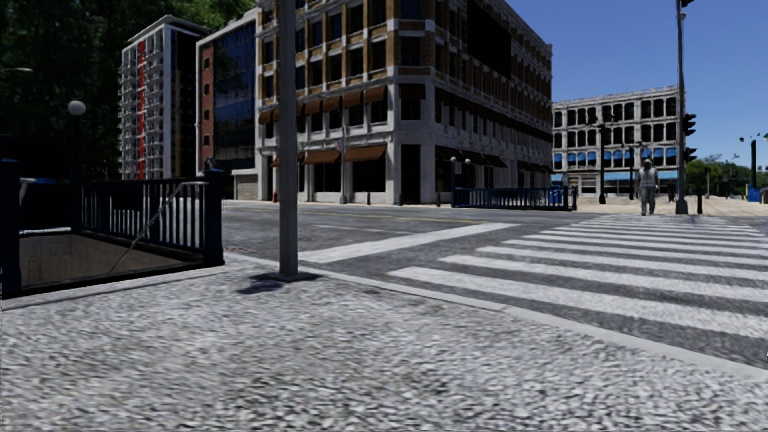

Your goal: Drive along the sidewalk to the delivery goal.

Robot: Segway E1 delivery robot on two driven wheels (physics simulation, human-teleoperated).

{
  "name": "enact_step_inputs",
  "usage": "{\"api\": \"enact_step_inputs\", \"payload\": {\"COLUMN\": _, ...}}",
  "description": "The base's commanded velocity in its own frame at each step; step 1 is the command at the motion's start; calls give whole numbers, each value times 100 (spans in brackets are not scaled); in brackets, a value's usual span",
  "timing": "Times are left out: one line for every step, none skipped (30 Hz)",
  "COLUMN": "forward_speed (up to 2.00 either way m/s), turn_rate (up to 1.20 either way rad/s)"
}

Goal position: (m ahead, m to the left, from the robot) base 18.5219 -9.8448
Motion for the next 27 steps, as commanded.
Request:
{"api": "enact_step_inputs", "payload": {"forward_speed": 200, "turn_rate": -67}}
{"api": "enact_step_inputs", "payload": {"forward_speed": 200, "turn_rate": -67}}
{"api": "enact_step_inputs", "payload": {"forward_speed": 200, "turn_rate": -67}}
{"api": "enact_step_inputs", "payload": {"forward_speed": 200, "turn_rate": -67}}
{"api": "enact_step_inputs", "payload": {"forward_speed": 200, "turn_rate": -67}}
{"api": "enact_step_inputs", "payload": {"forward_speed": 200, "turn_rate": -67}}
{"api": "enact_step_inputs", "payload": {"forward_speed": 200, "turn_rate": -67}}
{"api": "enact_step_inputs", "payload": {"forward_speed": 196, "turn_rate": -67}}
{"api": "enact_step_inputs", "payload": {"forward_speed": 172, "turn_rate": -67}}
{"api": "enact_step_inputs", "payload": {"forward_speed": 172, "turn_rate": -67}}
{"api": "enact_step_inputs", "payload": {"forward_speed": 146, "turn_rate": -67}}
{"api": "enact_step_inputs", "payload": {"forward_speed": 133, "turn_rate": -67}}
{"api": "enact_step_inputs", "payload": {"forward_speed": 127, "turn_rate": -67}}
{"api": "enact_step_inputs", "payload": {"forward_speed": 120, "turn_rate": -67}}
{"api": "enact_step_inputs", "payload": {"forward_speed": 120, "turn_rate": -67}}
{"api": "enact_step_inputs", "payload": {"forward_speed": 113, "turn_rate": -67}}
{"api": "enact_step_inputs", "payload": {"forward_speed": 105, "turn_rate": -67}}
{"api": "enact_step_inputs", "payload": {"forward_speed": 100, "turn_rate": -67}}
{"api": "enact_step_inputs", "payload": {"forward_speed": 98, "turn_rate": -67}}
{"api": "enact_step_inputs", "payload": {"forward_speed": 98, "turn_rate": -67}}
{"api": "enact_step_inputs", "payload": {"forward_speed": 98, "turn_rate": -67}}
{"api": "enact_step_inputs", "payload": {"forward_speed": 97, "turn_rate": -67}}
{"api": "enact_step_inputs", "payload": {"forward_speed": 97, "turn_rate": -67}}
{"api": "enact_step_inputs", "payload": {"forward_speed": 97, "turn_rate": -67}}
{"api": "enact_step_inputs", "payload": {"forward_speed": 97, "turn_rate": -67}}
{"api": "enact_step_inputs", "payload": {"forward_speed": 97, "turn_rate": -67}}
{"api": "enact_step_inputs", "payload": {"forward_speed": 97, "turn_rate": -67}}
